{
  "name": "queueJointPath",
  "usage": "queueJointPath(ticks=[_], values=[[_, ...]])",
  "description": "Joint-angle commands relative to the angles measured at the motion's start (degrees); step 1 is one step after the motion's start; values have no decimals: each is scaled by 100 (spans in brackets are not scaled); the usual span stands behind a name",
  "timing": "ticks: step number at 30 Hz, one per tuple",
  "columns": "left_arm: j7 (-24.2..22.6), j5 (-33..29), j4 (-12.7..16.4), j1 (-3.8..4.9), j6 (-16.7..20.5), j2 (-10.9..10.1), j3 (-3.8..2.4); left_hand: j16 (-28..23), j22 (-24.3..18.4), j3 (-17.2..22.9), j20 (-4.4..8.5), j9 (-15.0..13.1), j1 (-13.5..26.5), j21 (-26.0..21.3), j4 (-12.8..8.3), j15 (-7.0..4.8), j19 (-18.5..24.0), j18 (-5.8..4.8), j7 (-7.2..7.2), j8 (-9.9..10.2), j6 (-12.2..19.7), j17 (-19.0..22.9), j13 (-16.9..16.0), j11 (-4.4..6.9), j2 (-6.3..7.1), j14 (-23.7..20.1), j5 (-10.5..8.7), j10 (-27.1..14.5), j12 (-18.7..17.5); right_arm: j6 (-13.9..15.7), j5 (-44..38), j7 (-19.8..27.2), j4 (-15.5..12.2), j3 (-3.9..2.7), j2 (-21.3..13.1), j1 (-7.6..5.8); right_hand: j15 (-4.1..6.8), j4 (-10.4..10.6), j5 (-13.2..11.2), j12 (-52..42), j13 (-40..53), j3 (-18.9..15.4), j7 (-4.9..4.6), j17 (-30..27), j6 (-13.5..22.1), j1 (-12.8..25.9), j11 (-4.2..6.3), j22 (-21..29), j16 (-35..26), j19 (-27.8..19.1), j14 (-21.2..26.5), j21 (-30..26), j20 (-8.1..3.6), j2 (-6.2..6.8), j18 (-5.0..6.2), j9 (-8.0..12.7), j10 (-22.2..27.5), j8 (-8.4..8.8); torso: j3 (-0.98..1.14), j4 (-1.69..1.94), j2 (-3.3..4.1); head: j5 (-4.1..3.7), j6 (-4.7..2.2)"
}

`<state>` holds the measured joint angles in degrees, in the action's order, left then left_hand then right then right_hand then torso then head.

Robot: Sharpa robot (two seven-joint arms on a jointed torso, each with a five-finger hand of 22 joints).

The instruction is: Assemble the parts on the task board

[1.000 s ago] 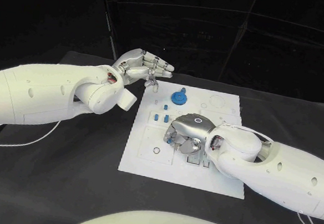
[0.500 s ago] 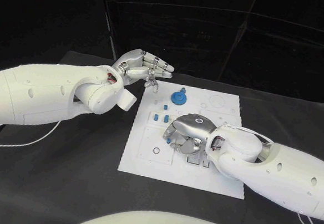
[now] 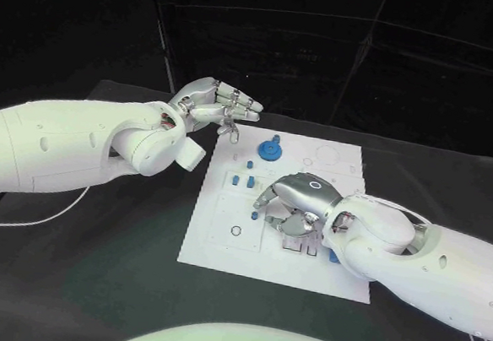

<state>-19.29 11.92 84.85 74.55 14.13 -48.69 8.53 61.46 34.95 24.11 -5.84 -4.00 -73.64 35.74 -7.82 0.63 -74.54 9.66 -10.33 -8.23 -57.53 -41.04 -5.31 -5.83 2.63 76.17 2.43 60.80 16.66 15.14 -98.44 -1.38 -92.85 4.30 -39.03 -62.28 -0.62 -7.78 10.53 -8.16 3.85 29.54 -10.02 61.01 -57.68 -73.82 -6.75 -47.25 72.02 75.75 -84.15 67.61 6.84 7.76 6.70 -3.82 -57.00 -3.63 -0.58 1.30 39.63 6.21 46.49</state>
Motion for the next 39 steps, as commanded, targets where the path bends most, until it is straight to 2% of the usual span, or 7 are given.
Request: queueJointPath(ticks=[1,4,8,15,23,31,39], values=[[5,-7,2,4,-105,-5,0,2,-10,-4,-1,8,-11,-23,24,-5,42,60,1,37,39,-7,-6,-8,-12,-43,30,-40,26,522,303,127,-223,-9,-174,-11,-40,-5,43,-67,12,-29,0,-13,-35,-45,20,-29,19,12,-33,-1,-11,-33,70,-9,-15,-34,9,-6,-3,-33,-35],[6,-7,-3,3,-108,-8,3,2,-10,-4,-1,8,-11,-23,24,-5,42,60,1,37,39,-7,-6,-8,-12,-43,30,-40,26,571,589,98,-416,-58,-383,-36,-39,-2,49,-93,14,-31,1,-22,-40,-45,22,-45,15,24,-34,10,-10,-34,67,-10,-32,-34,9,-10,-14,-103,-76],[4,-7,9,2,-115,-17,10,2,-10,-4,-1,8,-11,-23,24,-5,42,60,1,37,39,-7,-6,-8,-12,-43,30,-40,26,445,1002,-72,-508,-178,-659,-142,-37,2,49,-135,12,-52,4,-54,1,-32,26,-41,-5,32,-29,9,-8,-7,67,0,-45,-12,-11,10,-11,-253,-136],[-10,-7,23,1,-110,-27,16,2,-10,-4,-1,8,-11,-23,24,-4,42,60,1,37,40,-7,-6,-8,-12,-43,30,-40,26,139,1551,-292,-407,-244,-1096,-386,-24,-40,35,-219,-2,-182,34,-109,369,-76,43,17,-39,19,-21,-33,-14,93,73,17,128,13,0,11,6,-383,-248],[-23,-7,19,1,-101,-28,19,6,-11,-3,-3,9,-14,-25,24,-3,43,60,1,38,44,-10,-6,-9,-14,-44,30,-46,29,-67,913,-472,-356,-257,-1337,-446,-21,-55,17,-395,14,-630,143,-248,586,-129,55,176,-123,-57,28,-152,-18,197,95,-1,401,-10,-3,15,6,-429,-299],[-27,-7,18,1,-102,-24,20,6,-11,-3,-3,9,-14,-25,24,-3,43,60,1,38,44,-10,-6,-9,-14,-44,30,-46,29,-332,542,-546,-223,-258,-1262,-453,-35,19,40,-687,31,-1156,176,-331,581,-292,43,270,-159,-86,54,-230,-4,86,109,-13,653,-29,1,14,9,-433,-305],[-27,-7,21,1,-101,-28,20,6,-11,-3,-3,9,-14,-25,24,-3,43,60,1,38,44,-10,-6,-9,-14,-44,30,-46,29,-489,461,-574,-110,-257,-1117,-453,-5,59,52,-984,56,-1252,118,-270,364,-351,90,245,-102,-48,13,-217,-24,-69,106,-36,458,-101,-8,20,5,-434,-298]])
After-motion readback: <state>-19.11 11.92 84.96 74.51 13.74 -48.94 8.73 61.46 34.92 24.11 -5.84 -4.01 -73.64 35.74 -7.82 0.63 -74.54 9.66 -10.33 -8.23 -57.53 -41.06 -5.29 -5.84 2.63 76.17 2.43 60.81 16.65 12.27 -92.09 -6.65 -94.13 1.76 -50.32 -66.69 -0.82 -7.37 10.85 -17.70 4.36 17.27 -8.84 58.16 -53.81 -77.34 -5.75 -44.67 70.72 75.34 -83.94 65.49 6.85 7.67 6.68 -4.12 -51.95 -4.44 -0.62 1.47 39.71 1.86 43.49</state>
